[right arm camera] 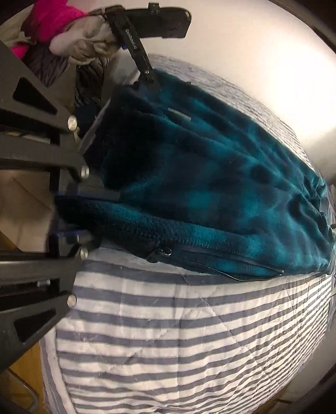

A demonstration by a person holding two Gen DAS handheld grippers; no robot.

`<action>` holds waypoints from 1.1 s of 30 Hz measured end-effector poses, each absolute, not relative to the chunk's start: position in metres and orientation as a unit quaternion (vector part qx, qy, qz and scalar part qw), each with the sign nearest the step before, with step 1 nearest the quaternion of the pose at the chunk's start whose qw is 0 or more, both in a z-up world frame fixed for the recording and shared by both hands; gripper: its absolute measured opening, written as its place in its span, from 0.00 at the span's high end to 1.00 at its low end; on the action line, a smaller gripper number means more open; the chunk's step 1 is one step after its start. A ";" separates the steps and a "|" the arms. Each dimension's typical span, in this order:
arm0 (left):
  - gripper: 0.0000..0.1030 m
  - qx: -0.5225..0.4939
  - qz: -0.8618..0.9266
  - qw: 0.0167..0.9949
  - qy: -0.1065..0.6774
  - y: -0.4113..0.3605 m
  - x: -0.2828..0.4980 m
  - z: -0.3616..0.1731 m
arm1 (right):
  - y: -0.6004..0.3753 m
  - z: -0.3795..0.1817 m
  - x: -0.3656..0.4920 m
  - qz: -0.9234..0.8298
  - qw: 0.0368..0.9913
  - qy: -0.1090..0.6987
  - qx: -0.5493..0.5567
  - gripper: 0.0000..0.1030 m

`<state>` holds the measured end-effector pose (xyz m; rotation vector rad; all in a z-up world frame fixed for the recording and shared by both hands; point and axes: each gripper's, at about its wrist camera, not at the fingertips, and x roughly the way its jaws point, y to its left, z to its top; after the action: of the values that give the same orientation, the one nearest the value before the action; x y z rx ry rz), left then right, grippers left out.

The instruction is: Fold large clothes

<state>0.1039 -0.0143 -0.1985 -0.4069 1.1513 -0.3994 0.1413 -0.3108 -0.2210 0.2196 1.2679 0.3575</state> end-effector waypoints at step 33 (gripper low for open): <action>0.55 -0.258 -0.251 0.719 0.595 -0.014 0.112 -0.221 | -0.330 -0.256 0.150 0.266 0.727 0.586 0.239 0.41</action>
<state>0.1123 -0.0144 -0.2213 -0.5705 1.3147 -0.5553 0.1498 -0.3302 -0.2557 0.5262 1.2916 0.5858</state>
